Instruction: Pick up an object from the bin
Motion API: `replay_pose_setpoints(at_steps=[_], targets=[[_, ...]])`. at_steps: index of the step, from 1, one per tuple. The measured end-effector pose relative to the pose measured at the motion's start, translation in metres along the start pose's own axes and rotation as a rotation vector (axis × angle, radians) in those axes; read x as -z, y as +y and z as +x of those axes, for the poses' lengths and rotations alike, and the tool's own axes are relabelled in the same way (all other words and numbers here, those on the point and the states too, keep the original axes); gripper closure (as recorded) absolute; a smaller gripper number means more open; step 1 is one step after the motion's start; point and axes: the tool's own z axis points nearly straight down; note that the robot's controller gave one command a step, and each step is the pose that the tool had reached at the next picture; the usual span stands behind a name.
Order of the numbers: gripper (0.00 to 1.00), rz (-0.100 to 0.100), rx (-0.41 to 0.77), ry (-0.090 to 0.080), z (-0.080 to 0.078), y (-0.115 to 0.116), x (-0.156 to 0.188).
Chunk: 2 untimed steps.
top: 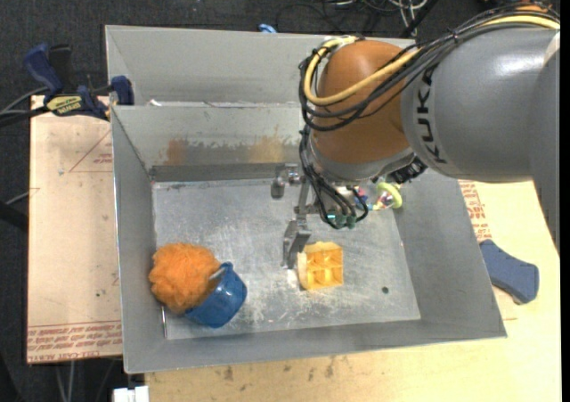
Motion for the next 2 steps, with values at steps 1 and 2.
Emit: replay_pose_setpoints(at_steps=[1,2], targets=[[0.0,-0.001,-0.002,-0.007,-0.002,0.0,0.004],[0.0,-0.001,-0.067,-0.012,0.036,0.016,-0.044]])
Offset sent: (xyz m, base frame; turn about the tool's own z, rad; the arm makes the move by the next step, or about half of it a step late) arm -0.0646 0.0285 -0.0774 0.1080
